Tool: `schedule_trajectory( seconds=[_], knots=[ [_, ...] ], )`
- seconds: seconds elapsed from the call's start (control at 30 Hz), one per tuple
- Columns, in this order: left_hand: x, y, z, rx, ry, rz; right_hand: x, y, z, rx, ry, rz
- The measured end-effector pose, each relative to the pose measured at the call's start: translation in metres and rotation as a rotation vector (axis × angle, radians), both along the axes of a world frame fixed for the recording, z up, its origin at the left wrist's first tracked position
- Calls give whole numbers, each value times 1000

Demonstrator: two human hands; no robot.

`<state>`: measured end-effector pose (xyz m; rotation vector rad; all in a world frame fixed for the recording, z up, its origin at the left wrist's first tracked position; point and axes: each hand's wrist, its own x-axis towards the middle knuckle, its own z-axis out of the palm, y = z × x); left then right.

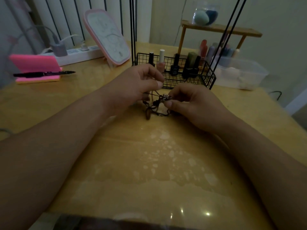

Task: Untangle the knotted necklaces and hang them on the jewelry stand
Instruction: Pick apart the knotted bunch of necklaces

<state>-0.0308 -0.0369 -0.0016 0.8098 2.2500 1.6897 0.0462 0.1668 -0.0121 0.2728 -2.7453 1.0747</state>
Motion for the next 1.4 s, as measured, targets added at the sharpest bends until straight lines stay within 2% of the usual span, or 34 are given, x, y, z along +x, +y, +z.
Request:
schedule_trajectory(
  seconds=[0.1,0.27,0.4,0.73,1.0,1.23,1.4],
  knots=[
    [0,0,-2,-180,115,18,-1,4,0,-37,55,-39],
    [4,3,-5,-309,191,-70,-1,6,-1,-62,69,-37],
    [3,2,-6,-252,190,-99,-1,7,-1,-61,47,-18],
    [4,1,-2,-119,54,-72,3,8,6,-129,-79,-28],
    [7,1,-2,-237,86,-118,5,7,8,-236,-57,-40],
    [10,2,-1,-221,126,-109,4,9,9,-319,-115,-3],
    [9,3,-3,-173,135,-81,4,8,9,-257,-154,18]
  ],
)
